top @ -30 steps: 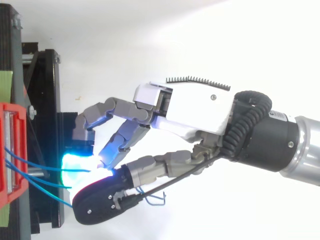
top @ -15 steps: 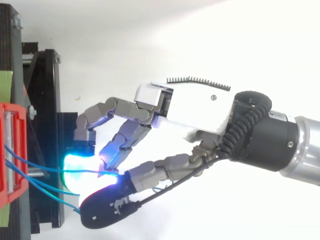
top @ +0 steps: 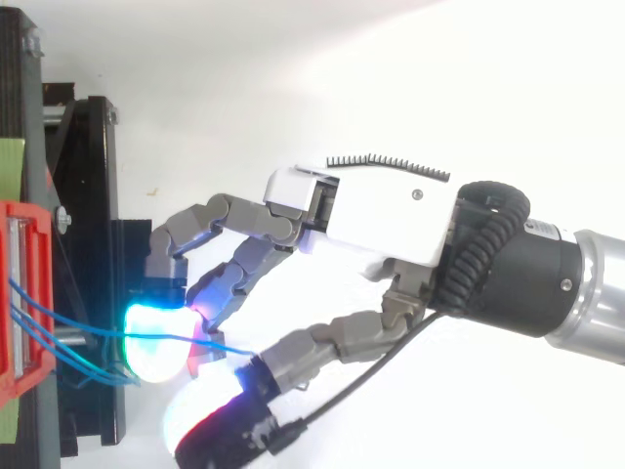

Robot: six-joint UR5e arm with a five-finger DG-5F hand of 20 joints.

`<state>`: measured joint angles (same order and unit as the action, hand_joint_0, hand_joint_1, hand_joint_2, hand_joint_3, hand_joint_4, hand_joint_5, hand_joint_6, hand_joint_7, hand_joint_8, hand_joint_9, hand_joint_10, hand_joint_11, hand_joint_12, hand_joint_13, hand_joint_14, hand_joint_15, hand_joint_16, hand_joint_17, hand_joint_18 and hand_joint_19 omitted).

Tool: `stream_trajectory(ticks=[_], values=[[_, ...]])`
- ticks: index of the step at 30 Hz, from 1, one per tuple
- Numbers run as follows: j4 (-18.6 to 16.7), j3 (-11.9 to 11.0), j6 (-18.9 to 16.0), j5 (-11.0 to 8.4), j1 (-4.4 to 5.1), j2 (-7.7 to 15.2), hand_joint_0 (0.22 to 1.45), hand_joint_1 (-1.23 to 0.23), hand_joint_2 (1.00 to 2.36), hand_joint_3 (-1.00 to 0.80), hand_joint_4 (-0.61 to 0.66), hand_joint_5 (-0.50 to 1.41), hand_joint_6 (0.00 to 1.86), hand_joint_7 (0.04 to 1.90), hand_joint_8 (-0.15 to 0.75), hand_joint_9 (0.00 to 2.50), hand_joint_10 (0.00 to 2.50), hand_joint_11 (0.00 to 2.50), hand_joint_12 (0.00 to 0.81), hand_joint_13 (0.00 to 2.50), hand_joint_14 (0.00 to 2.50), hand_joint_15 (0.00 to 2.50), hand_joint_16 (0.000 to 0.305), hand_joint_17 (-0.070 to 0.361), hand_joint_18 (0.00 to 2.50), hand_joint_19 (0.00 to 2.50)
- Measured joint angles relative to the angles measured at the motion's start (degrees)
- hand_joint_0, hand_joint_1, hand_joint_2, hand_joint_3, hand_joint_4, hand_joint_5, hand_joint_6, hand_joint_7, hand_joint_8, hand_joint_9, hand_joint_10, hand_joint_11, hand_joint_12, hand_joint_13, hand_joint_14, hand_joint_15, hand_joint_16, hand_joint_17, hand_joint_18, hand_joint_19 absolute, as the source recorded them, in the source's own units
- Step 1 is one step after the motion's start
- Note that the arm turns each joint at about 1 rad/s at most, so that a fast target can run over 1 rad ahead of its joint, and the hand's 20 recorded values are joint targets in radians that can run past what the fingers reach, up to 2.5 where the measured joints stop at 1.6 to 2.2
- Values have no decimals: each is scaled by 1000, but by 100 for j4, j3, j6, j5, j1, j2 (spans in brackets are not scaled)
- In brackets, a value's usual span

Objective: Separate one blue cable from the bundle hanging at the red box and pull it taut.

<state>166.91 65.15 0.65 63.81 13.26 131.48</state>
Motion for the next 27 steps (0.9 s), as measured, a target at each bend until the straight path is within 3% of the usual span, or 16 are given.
stream_trajectory(ticks=[5, 12, 17, 20, 22, 23, 25, 27], values=[[0, 4, 2, 4, 1, 0, 626, -517, 1000, -500, 114, -169, 811, 1117, 322, 1092, 20, 920, 377, 899, 22, 594, 44, 99, 873, 614], [0, 6, 3, 8, 1, 0, 608, -658, 1016, -250, 122, -180, 835, 1189, 330, 1078, 23, 928, 388, 904, 22, 600, 45, 100, 872, 615], [0, 6, 5, 8, 1, 0, 614, -712, 1020, -183, 89, -184, 850, 1193, 334, 1065, 23, 951, 390, 905, 20, 610, 45, 101, 871, 625], [0, 6, 5, 8, 1, 0, 627, -722, 1018, -232, 102, -189, 858, 1135, 333, 1055, 23, 950, 387, 901, 20, 608, 45, 101, 871, 623], [0, 6, 5, 8, 2, 0, 618, -718, 1009, -381, 131, -190, 856, 1117, 327, 1059, 22, 945, 384, 902, 20, 604, 45, 101, 872, 625], [0, 9, 5, 9, 2, 0, 583, -639, 1000, -490, 137, -188, 854, 1097, 324, 1073, 22, 928, 385, 908, 20, 607, 45, 102, 876, 639], [0, 10, 5, 6, 3, 0, 569, -594, 1000, -500, 140, -187, 843, 1101, 330, 1081, 22, 926, 388, 911, 22, 609, 46, 104, 882, 635], [0, 12, 5, 3, 5, 0, 577, -450, 1000, -500, 141, -183, 833, 1068, 332, 1089, 23, 929, 390, 912, 22, 607, 46, 104, 882, 639]])
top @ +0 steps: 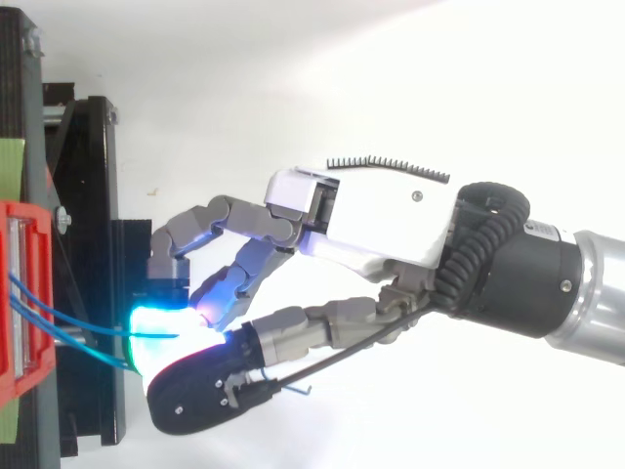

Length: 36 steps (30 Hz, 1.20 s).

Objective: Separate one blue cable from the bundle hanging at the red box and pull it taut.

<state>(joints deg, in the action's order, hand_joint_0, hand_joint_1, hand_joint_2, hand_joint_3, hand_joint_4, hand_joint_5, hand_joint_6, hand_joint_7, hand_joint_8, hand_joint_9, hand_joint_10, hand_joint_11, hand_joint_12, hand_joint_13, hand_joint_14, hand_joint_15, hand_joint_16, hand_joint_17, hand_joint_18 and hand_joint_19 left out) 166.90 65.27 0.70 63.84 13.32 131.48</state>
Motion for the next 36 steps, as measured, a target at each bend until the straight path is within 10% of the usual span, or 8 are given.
stream_trajectory(ticks=[18, 36], values=[[0, 3, 0, -7, 12, 0, 612, -668, 1017, -219, 148, -191, 819, 1123, 332, 1060, 22, 939, 393, 874, 22, 601, 46, 104, 835, 631], [0, 6, -6, -16, 17, 0, 698, -786, 1024, -153, -179, -205, 872, 1078, 294, 1062, 22, 962, 367, 867, 20, 584, 43, 97, 851, 599]])
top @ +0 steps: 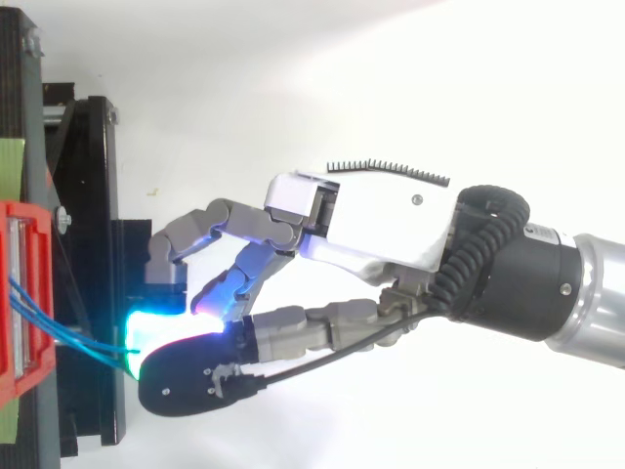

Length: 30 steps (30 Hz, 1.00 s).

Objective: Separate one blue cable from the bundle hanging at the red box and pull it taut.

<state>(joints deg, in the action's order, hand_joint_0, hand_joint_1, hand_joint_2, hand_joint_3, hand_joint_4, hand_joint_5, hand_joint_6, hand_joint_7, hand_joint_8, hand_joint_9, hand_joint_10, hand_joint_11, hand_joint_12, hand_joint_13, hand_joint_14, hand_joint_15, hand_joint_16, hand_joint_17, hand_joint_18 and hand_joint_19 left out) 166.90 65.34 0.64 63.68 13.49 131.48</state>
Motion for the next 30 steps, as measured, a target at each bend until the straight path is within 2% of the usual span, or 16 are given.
stream_trajectory(ticks=[5, 11, 20, 30], values=[[0, 9, -17, -22, -2, 0, 720, -794, 1025, -151, -251, -204, 880, 1227, 294, 1104, 23, 977, 365, 870, 20, 588, 43, 96, 843, 606], [-72, 138, -47, -96, -3, 0, 750, -789, 1020, -240, -271, -208, 883, 1209, 287, 1126, 23, 964, 361, 861, 20, 578, 42, 94, 827, 598], [-378, 305, -37, -269, -4, 0, 750, -784, 1020, -249, -277, -208, 879, 1212, 290, 1150, 23, 959, 359, 864, 21, 568, 41, 93, 823, 610], [-269, 321, 204, -303, -4, 2, 750, -786, 1020, -245, -261, -208, 878, 1206, 290, 1170, 23, 975, 360, 882, 21, 568, 41, 92, 824, 600]])
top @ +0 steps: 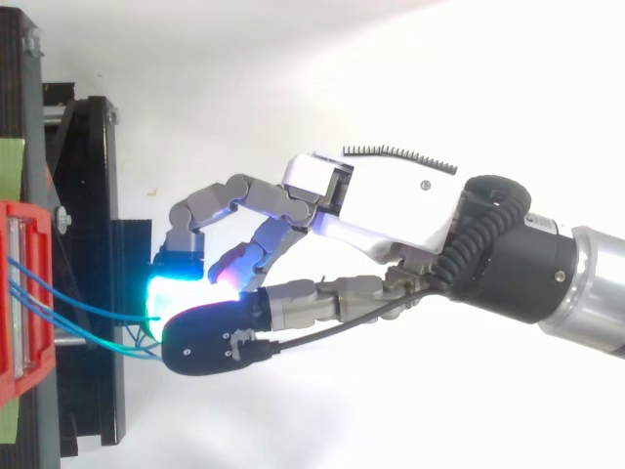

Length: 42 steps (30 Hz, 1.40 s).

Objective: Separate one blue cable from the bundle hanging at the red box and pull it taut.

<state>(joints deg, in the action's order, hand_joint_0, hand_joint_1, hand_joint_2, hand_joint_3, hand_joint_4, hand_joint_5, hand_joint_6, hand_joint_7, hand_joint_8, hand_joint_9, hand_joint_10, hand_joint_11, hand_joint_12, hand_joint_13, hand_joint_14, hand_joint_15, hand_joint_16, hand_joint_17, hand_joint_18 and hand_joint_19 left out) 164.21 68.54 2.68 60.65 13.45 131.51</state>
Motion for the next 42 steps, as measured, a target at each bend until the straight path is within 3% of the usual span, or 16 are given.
stream_trajectory(ticks=[6, 11, 15, 22, 29, 34, 38, 42], values=[[12, 187, 87, -24, 2, 1, 751, -787, 1020, -244, -290, -206, 876, 1225, 284, 1173, 23, 970, 362, 895, 20, 579, 40, 91, 823, 602], [-363, 517, 70, -27, 7, -1, 753, -790, 1020, -242, -326, -203, 876, 1223, 276, 1188, 23, 970, 358, 906, 20, 576, 40, 90, 823, 610], [-576, 643, 29, -31, 10, -1, 752, -793, 1020, -239, -322, -203, 875, 1225, 273, 1201, 23, 960, 359, 909, 22, 575, 40, 90, 823, 602], [-338, 675, -195, -16, 11, -2, 753, -793, 1020, -242, -319, -203, 874, 1227, 278, 1221, 24, 982, 359, 914, 20, 580, 40, 89, 822, 603], [134, 676, -624, 143, 12, -9, 752, -795, 1020, -236, -313, -202, 873, 1228, 278, 1225, 24, 974, 360, 918, 20, 576, 39, 88, 823, 602], [343, 726, -743, 209, 0, -57, 750, -796, 1020, -232, -273, -204, 874, 1225, 282, 1226, 23, 982, 358, 918, 21, 576, 39, 88, 820, 601], [243, 1062, -720, 163, 19, -291, 748, -796, 1020, -231, -267, -204, 875, 1223, 282, 1227, 23, 972, 359, 917, 20, 580, 39, 88, 822, 589], [-183, 1562, -656, -76, 74, -591, 748, -796, 1020, -230, -263, -203, 875, 1223, 283, 1227, 23, 972, 360, 916, 22, 570, 39, 87, 822, 599]])
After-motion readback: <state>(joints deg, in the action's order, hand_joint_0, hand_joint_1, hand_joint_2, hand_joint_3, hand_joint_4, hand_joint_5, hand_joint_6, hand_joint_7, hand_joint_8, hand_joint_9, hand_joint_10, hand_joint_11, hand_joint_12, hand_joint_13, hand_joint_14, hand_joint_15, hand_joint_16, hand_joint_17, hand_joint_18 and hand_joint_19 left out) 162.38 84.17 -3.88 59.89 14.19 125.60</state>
